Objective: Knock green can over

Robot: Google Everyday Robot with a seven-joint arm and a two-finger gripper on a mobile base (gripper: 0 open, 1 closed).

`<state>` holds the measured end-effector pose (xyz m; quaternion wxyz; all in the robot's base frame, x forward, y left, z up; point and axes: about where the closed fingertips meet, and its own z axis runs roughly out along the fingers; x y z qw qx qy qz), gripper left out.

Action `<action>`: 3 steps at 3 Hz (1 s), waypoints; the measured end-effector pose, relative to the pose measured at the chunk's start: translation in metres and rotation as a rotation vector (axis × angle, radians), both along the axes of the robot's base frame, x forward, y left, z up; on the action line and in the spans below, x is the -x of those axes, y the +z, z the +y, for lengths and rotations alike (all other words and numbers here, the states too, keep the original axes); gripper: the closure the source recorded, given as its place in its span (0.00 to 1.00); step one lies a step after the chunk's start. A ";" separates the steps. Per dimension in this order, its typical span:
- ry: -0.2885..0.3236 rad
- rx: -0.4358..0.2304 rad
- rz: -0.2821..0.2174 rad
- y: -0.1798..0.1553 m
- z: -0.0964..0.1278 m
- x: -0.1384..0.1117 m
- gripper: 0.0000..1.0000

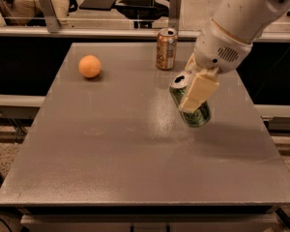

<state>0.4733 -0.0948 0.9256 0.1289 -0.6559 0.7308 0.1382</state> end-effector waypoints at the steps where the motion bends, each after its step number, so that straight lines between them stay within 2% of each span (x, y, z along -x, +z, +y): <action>1: 0.001 0.183 -0.027 -0.010 -0.006 -0.018 1.00; 2: 0.011 0.353 -0.044 -0.027 -0.013 -0.028 0.90; 3: 0.053 0.497 -0.041 -0.045 -0.014 -0.033 0.66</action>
Offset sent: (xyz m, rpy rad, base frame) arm 0.0298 -0.0323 -0.0476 -0.6373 -0.0090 0.0449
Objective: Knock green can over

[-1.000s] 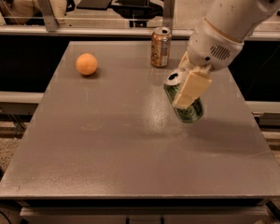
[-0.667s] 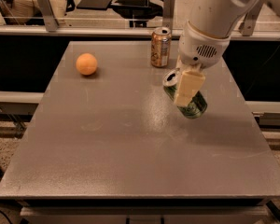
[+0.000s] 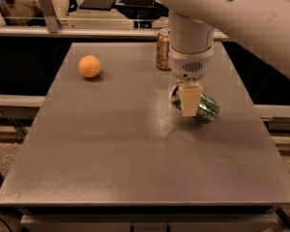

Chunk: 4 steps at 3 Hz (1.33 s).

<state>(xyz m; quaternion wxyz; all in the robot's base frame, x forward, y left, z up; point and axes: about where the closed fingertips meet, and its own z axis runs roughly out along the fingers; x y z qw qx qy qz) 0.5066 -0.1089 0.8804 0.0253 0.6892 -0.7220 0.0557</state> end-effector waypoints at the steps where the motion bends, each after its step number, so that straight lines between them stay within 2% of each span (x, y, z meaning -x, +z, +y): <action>1: 0.041 0.090 0.005 -0.009 0.002 -0.005 0.43; 2: 0.085 0.129 0.003 -0.011 0.009 -0.005 0.20; 3: 0.105 0.134 0.000 -0.010 0.017 0.000 0.00; 4: 0.105 0.134 0.000 -0.010 0.017 0.000 0.00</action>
Offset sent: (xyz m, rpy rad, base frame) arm -0.0220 0.0004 -0.0057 -0.2439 0.1046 0.1227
